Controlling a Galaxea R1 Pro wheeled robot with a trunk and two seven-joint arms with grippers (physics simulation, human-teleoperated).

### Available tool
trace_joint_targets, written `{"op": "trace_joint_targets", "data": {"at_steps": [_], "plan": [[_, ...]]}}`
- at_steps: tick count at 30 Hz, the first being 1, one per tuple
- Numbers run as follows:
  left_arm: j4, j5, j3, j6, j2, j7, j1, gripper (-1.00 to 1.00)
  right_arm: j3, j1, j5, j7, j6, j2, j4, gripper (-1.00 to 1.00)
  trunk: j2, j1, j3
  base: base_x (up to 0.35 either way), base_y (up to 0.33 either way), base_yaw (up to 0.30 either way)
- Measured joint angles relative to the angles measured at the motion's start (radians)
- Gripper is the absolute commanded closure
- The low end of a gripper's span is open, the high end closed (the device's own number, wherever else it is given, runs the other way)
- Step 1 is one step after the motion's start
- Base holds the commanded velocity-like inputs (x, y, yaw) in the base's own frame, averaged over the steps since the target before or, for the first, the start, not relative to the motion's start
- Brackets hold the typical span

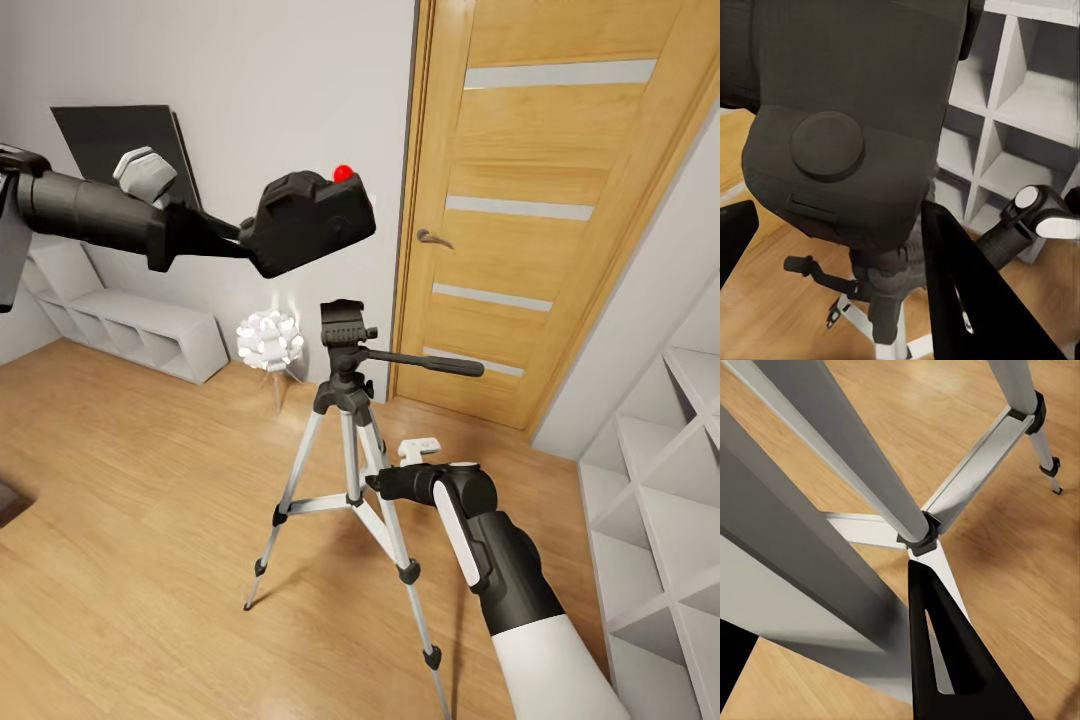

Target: Attach the digital camera to the camera tripod in the bedroom.

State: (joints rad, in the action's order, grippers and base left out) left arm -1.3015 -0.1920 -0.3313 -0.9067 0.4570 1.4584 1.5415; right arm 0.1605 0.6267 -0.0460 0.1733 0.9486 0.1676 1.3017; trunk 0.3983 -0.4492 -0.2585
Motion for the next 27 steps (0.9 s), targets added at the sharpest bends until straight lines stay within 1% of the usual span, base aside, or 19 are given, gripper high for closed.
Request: {"op": "trace_joint_targets", "data": {"at_steps": [2,5,7,13,18,20,23,24,27], "plan": [[-0.007,0.000,0.000,-0.023,-0.006,0.001,0.000,1.00,0.000,0.000,0.000,0.000,0.000,0.000,0.000,1.00,0.000,0.000,0.000,0.000,0.000,0.000],[-0.044,-0.002,0.000,-0.084,-0.016,0.000,0.000,1.00,0.000,0.000,-0.001,0.001,-0.001,-0.001,-0.001,1.00,0.000,0.000,0.000,0.000,0.000,0.000],[-0.065,-0.001,-0.001,-0.104,-0.017,0.000,0.000,1.00,0.000,0.000,-0.002,0.000,-0.001,-0.001,-0.001,1.00,0.000,0.000,0.000,0.000,0.000,0.000],[-0.088,0.004,-0.006,-0.121,-0.008,-0.002,0.000,1.00,0.000,0.000,-0.002,0.000,-0.001,-0.002,-0.001,1.00,0.000,0.000,0.000,0.000,0.000,0.000],[-0.089,0.008,-0.012,-0.123,-0.012,-0.008,0.000,1.00,0.000,-0.001,-0.002,0.000,0.000,-0.002,0.000,1.00,0.000,0.000,0.000,0.000,0.000,0.000],[-0.089,0.015,-0.014,-0.124,-0.014,-0.019,0.000,1.00,0.000,0.000,-0.003,0.000,0.000,-0.002,0.000,1.00,0.000,0.000,0.000,0.000,0.000,0.000],[-0.090,0.041,-0.014,-0.125,-0.015,-0.048,0.000,1.00,0.000,0.000,-0.003,0.000,0.000,-0.002,0.000,1.00,0.000,0.000,0.000,0.000,0.000,0.000],[-0.091,0.066,-0.014,-0.124,-0.016,-0.058,0.000,1.00,0.000,0.000,-0.003,0.000,0.000,-0.002,0.000,1.00,0.000,0.000,0.000,0.000,0.000,0.000],[-0.093,0.101,-0.013,-0.126,-0.019,-0.067,0.000,1.00,0.000,0.000,-0.003,0.000,0.000,-0.002,0.000,1.00,0.000,0.000,0.000,0.000,0.000,0.000]]}}
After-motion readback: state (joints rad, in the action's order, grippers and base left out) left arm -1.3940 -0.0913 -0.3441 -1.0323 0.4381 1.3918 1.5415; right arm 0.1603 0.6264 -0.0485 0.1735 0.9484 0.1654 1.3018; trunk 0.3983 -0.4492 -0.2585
